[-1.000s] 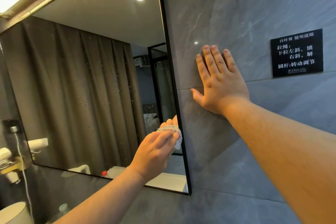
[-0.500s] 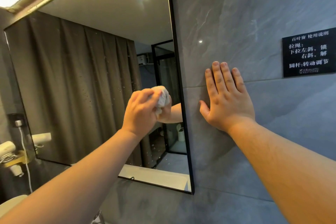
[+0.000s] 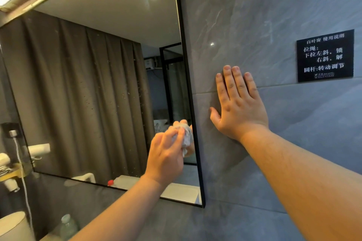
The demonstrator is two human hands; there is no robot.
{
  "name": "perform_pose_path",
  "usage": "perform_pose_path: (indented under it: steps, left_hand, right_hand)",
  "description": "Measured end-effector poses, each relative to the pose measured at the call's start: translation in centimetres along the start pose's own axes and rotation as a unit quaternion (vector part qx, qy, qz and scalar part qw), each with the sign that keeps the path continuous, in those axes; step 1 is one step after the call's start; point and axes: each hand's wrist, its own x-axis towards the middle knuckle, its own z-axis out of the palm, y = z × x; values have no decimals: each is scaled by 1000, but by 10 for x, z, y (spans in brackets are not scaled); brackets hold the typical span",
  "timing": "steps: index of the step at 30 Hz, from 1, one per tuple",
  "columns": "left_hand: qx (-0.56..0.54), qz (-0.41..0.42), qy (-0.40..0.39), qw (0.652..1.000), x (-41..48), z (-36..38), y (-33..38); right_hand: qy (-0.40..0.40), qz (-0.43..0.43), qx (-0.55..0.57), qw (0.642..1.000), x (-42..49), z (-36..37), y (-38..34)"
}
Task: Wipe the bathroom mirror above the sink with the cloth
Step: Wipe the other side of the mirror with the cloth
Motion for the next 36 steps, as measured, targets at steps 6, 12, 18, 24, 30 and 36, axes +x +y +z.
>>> perform_pose_path:
  steps: [6, 12, 18, 24, 30, 36]
  left_hand:
    - [-12, 33, -12, 999, -10, 4, 8]
    - [-43, -94, 41, 994, 43, -21, -8]
    - [-50, -128, 40, 990, 64, -25, -7]
    - [-34, -65, 3, 997, 29, -12, 11]
    - [-30, -2, -14, 999, 12, -10, 9]
    - [-40, -3, 14, 999, 44, -25, -8]
  right_hand:
    - [-1, 0, 0, 1000, 0, 0, 0]
    - [-1, 7, 10, 1000, 0, -1, 0]
    - [3, 7, 13, 1000, 0, -1, 0]
    - [0, 4, 12, 1000, 0, 0, 0]
    - [1, 0, 5, 1000, 0, 0, 1]
    - [-2, 0, 4, 1000, -1, 0, 0]
